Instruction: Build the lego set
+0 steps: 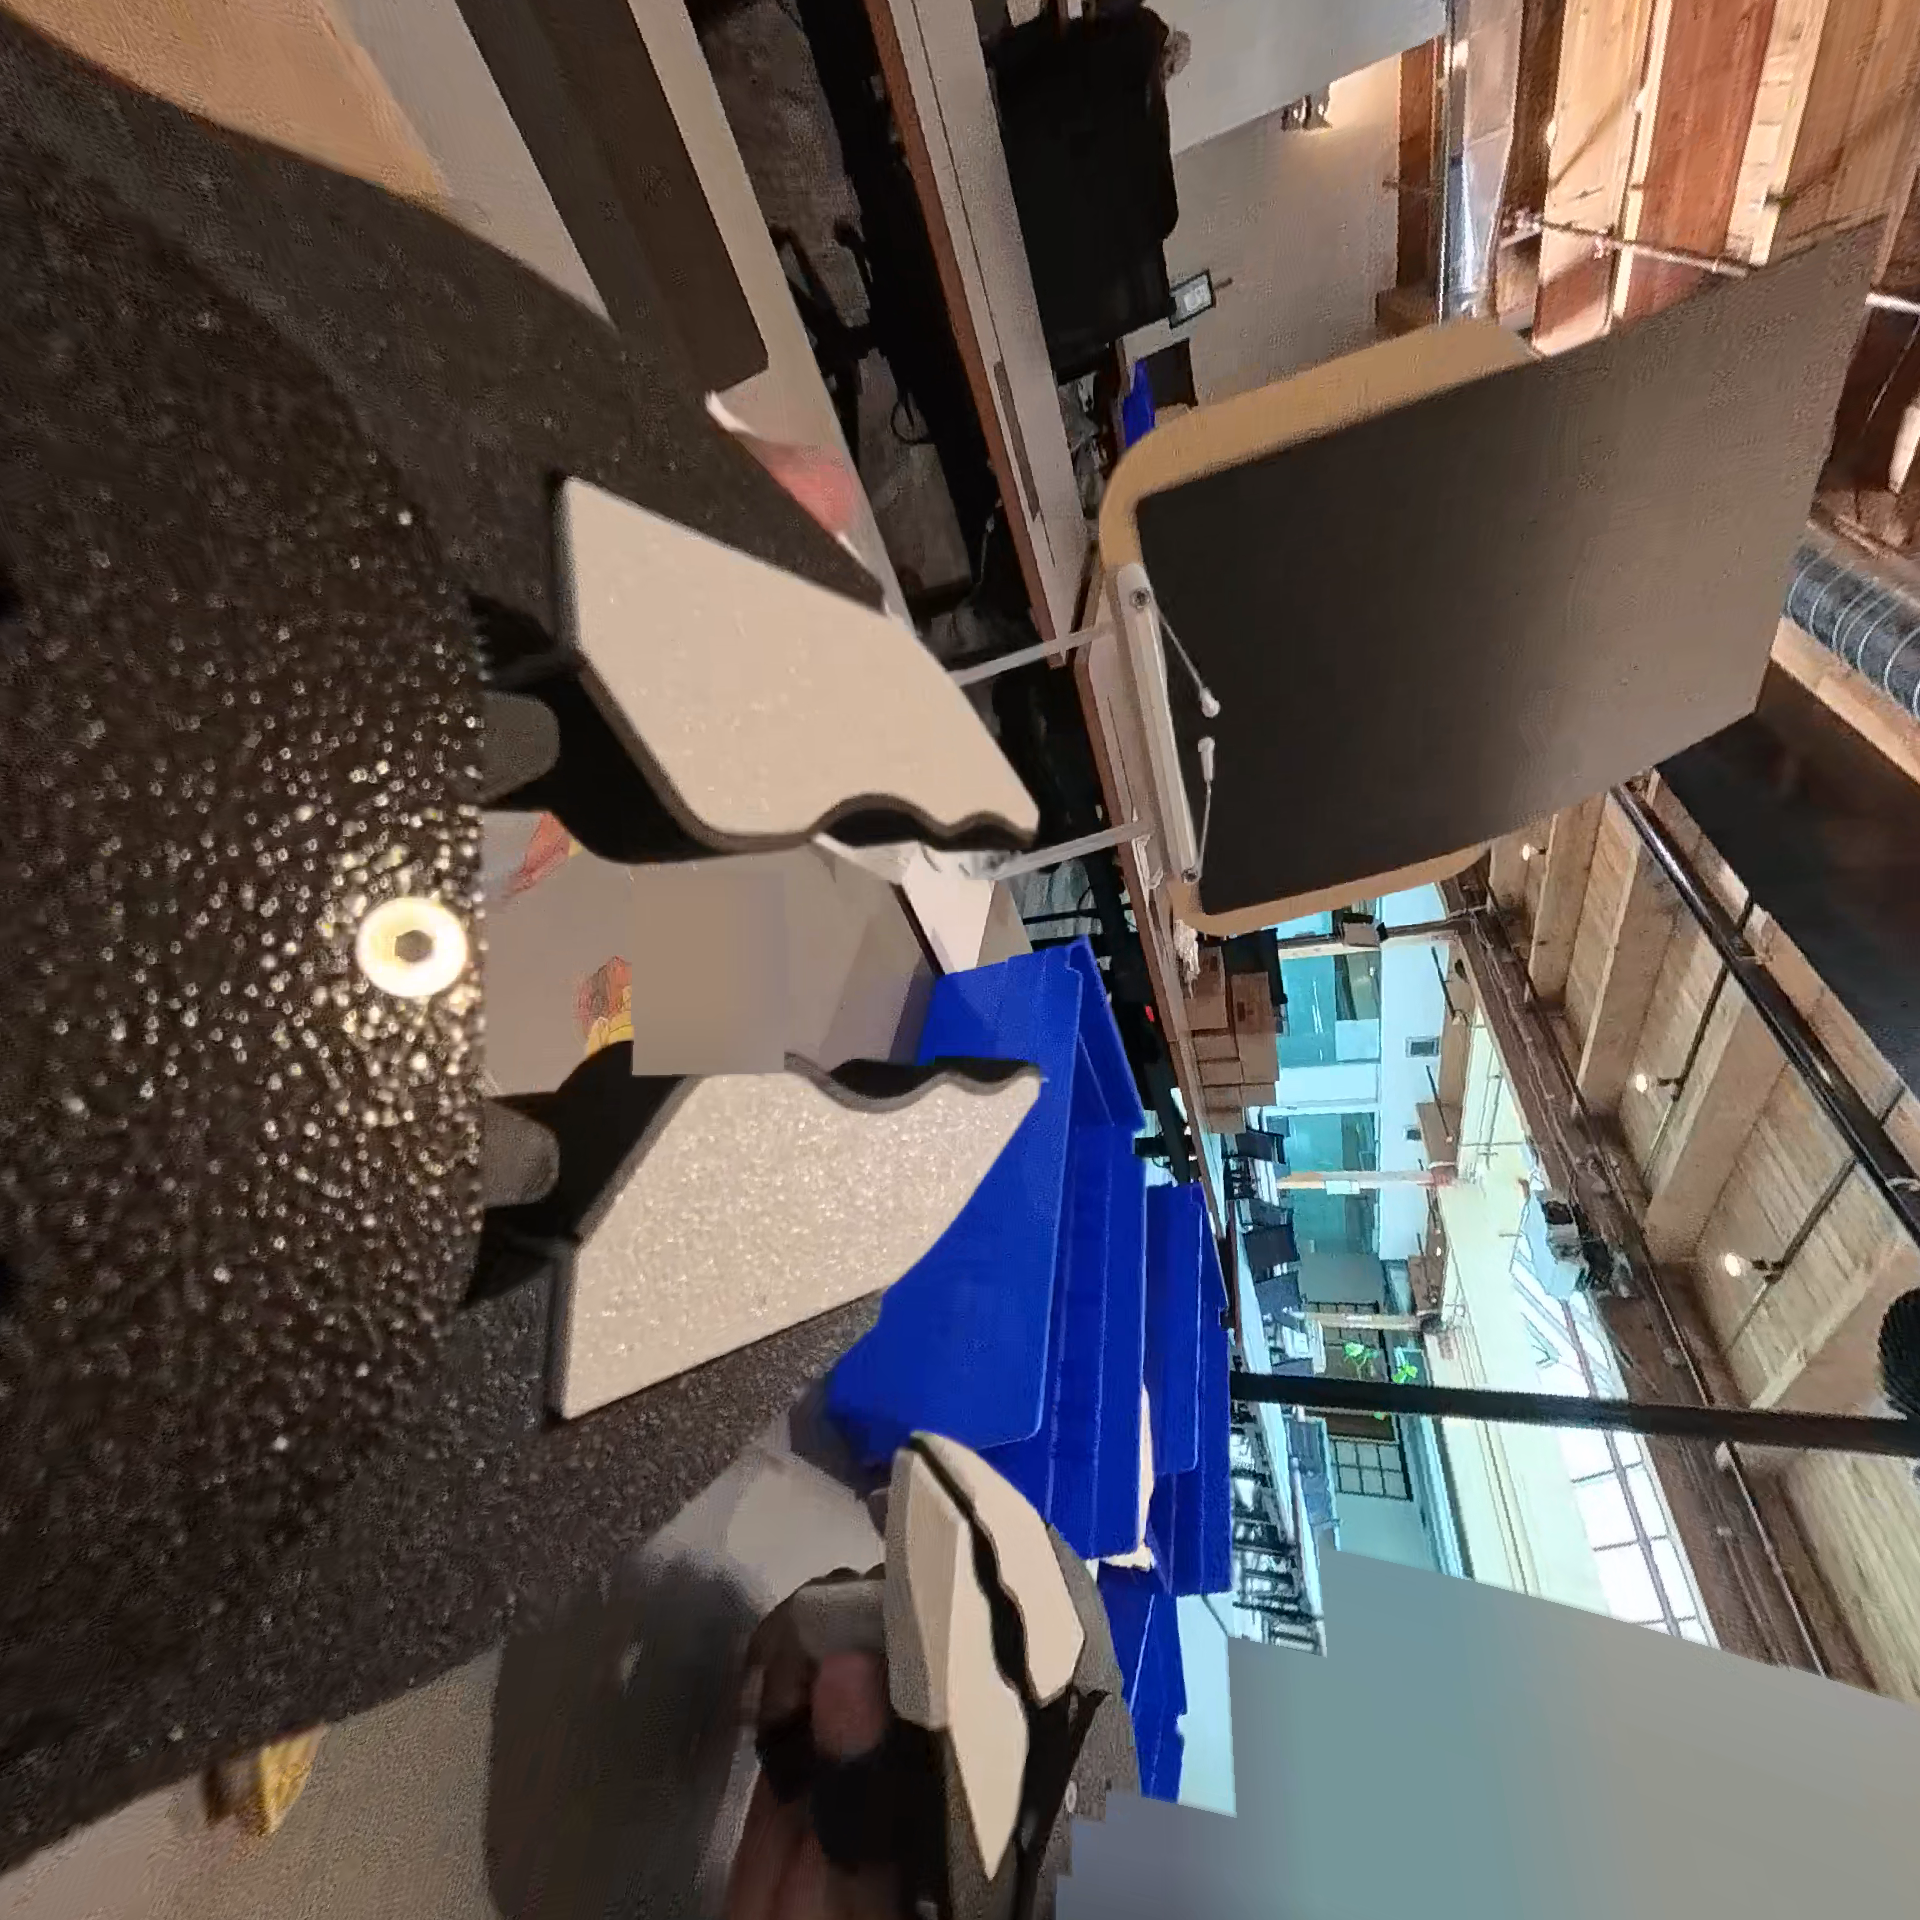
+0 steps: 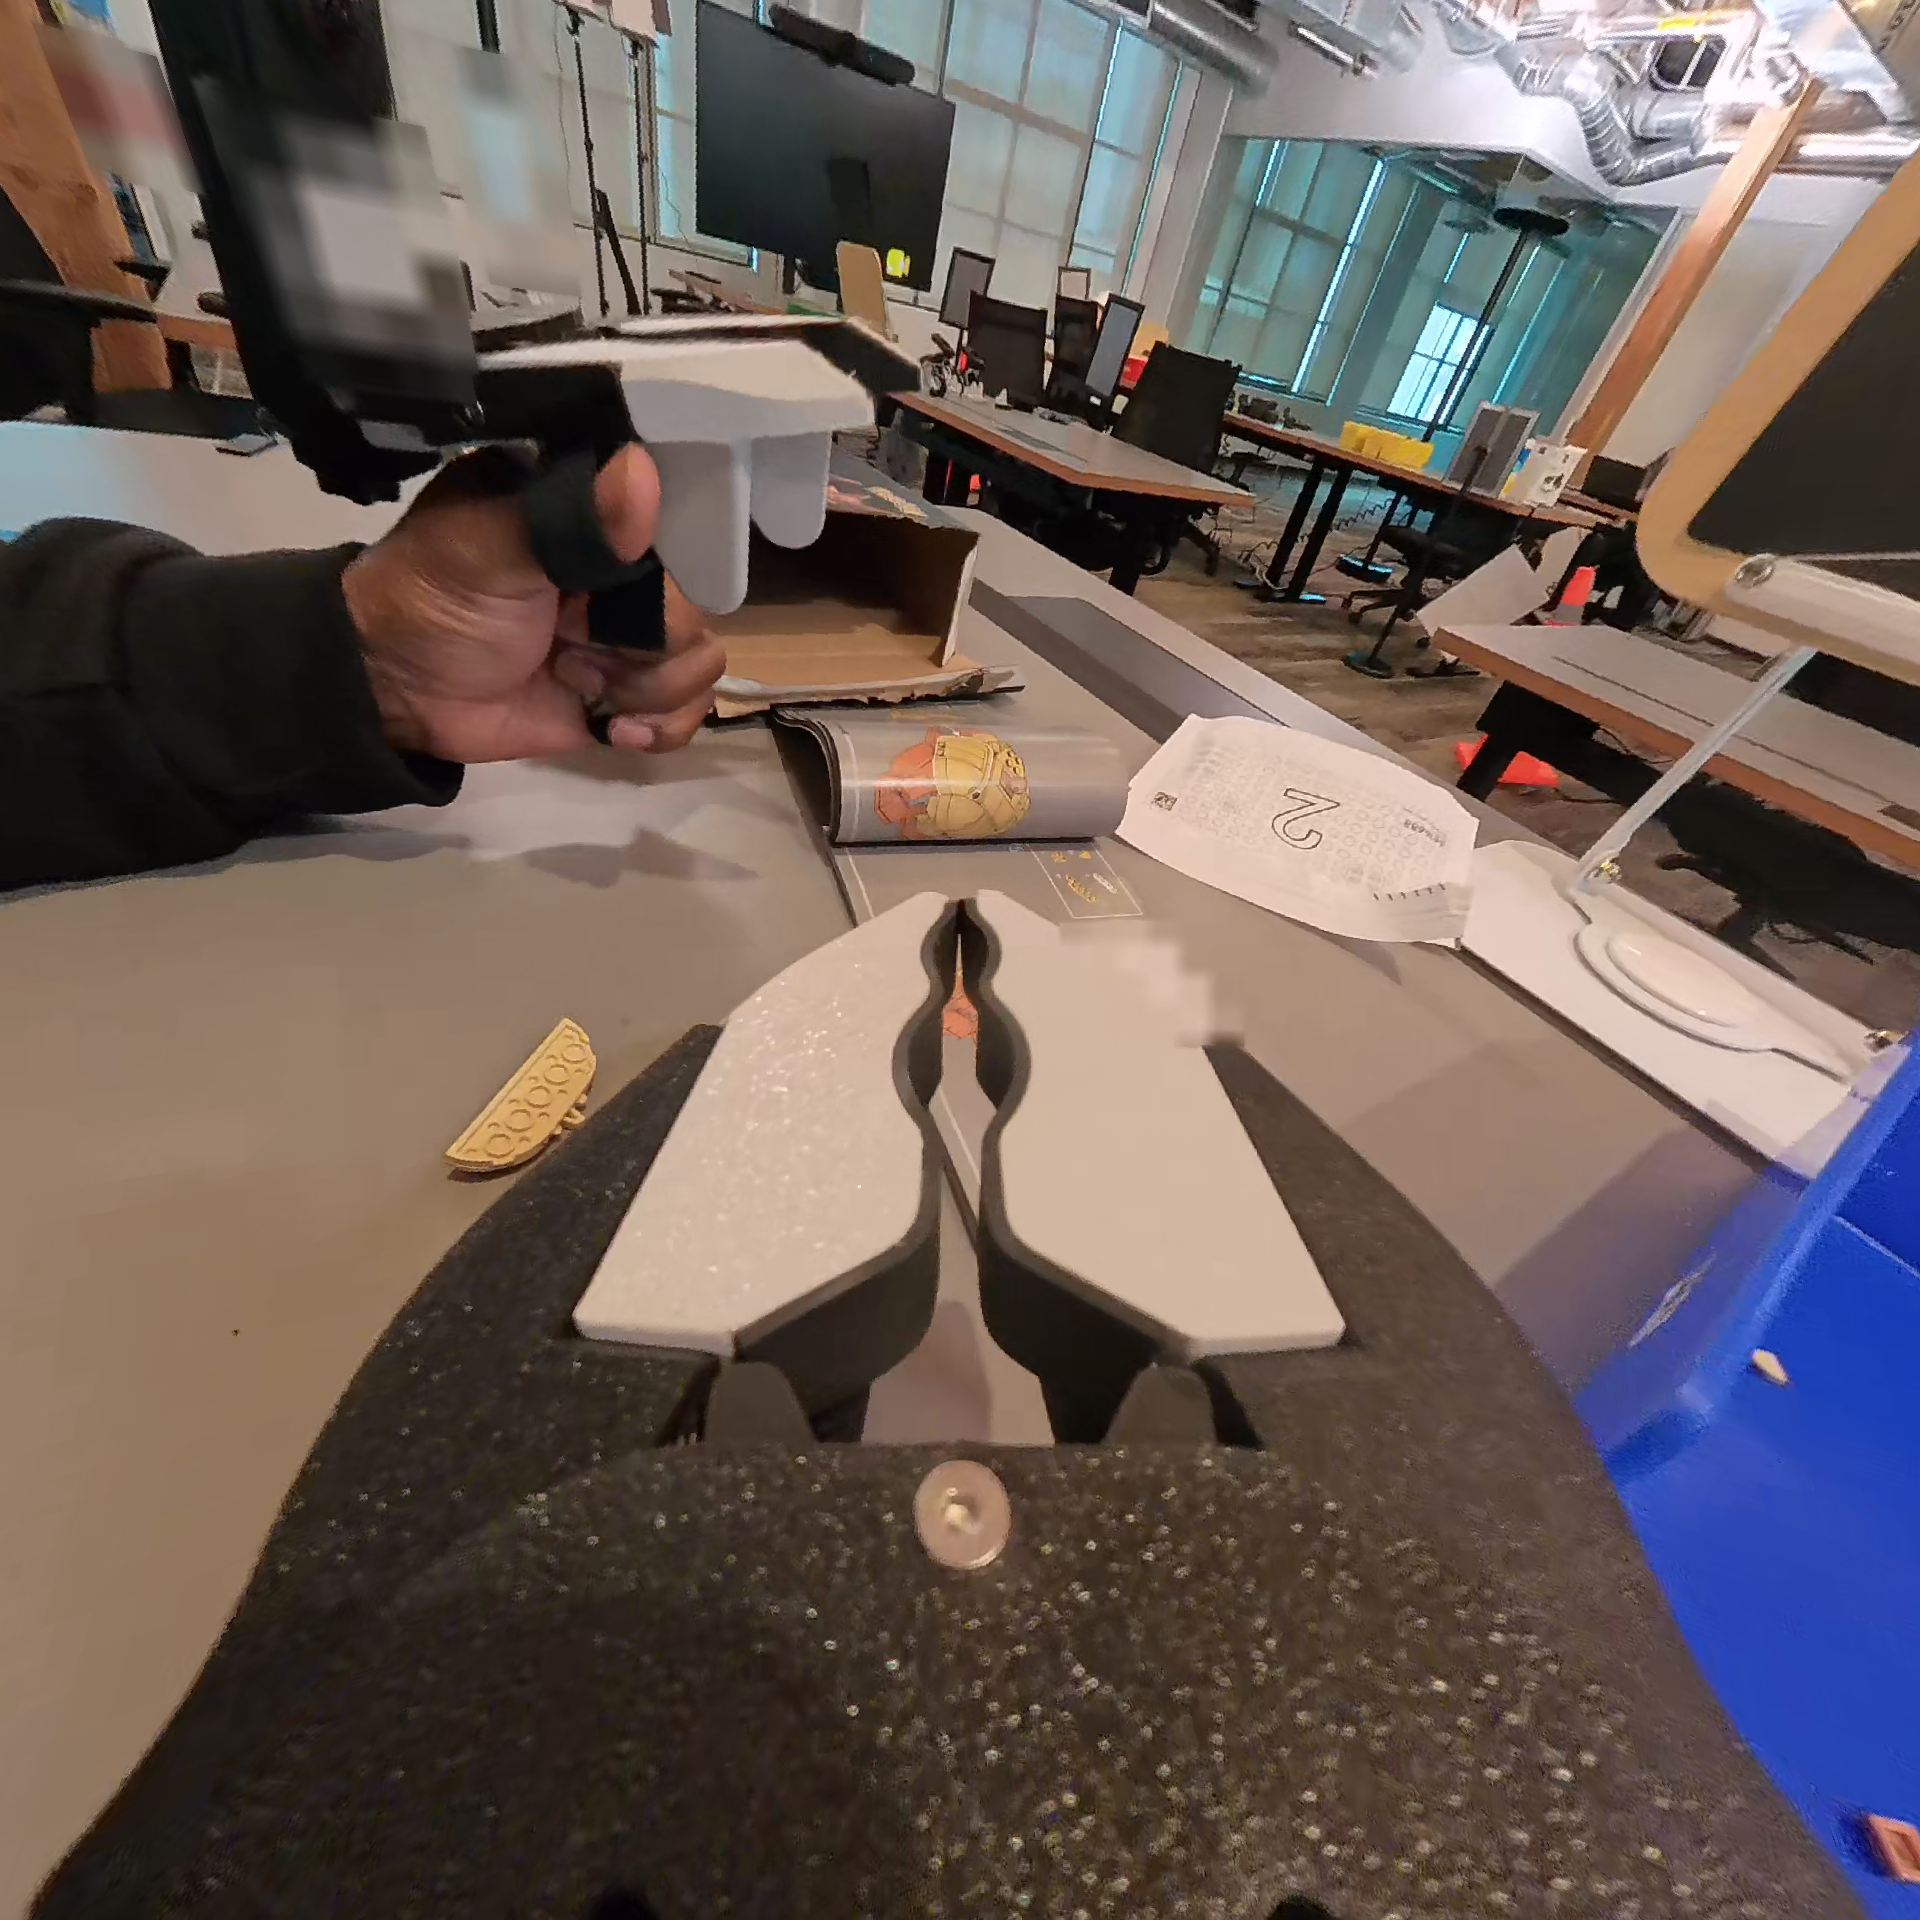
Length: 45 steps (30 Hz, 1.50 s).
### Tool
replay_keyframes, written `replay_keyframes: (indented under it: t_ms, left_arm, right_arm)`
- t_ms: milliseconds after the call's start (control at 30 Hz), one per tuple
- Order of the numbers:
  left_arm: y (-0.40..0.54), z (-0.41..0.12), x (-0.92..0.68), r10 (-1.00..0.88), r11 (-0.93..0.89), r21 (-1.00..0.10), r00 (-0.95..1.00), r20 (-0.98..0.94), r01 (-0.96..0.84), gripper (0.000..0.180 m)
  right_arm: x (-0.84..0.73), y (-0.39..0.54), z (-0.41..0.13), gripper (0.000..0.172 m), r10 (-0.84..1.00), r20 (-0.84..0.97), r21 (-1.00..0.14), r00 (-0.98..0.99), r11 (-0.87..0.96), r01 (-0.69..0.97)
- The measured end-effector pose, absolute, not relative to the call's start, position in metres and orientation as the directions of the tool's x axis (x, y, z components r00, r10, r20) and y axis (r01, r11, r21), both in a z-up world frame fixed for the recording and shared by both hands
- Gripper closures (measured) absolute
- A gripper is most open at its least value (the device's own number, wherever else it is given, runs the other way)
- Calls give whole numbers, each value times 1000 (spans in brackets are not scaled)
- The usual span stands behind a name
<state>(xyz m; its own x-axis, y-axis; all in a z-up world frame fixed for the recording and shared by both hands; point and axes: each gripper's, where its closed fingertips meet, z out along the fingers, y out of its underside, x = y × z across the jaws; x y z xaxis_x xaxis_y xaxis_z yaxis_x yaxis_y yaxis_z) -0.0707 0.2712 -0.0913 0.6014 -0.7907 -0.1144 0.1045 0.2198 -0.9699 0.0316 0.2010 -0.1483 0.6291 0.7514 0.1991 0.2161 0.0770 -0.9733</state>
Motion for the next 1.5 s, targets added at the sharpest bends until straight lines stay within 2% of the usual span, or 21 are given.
replay_keyframes:
  t_ms: [133,233,367,567,833,933,1233,1500]
  left_arm:
    - [264,-105,-67,-828,223,-970,543,-139,92,180]
    - [264,-110,-62,-856,170,-978,509,-87,120,180]
    - [262,-117,-57,-869,155,-986,483,-103,69,180]
    - [245,-136,-50,-915,185,-974,340,-218,-128,180]
    - [189,-180,-51,-946,317,-872,-54,-321,-372,149]
    - [176,-193,-54,-930,368,-835,-138,-342,-409,142]
    - [152,-217,-44,-909,411,-785,-278,-311,-463,143]
    - [154,-235,-44,-915,391,-770,-305,-265,-504,146]
  right_arm:
    - [30,197,-161,172,777,150,-981,611,38,193]
    - [25,193,-163,172,795,170,-976,583,55,210]
    - [20,188,-167,172,806,196,-966,559,62,250]
    - [16,182,-172,172,855,124,-969,504,-4,245]
    - [3,166,-184,172,919,145,-945,366,19,326]
    - [0,159,-187,172,933,167,-933,318,46,356]
    - [5,150,-193,172,943,200,-914,265,82,397]
    - [5,150,-195,172,944,201,-908,262,79,411]
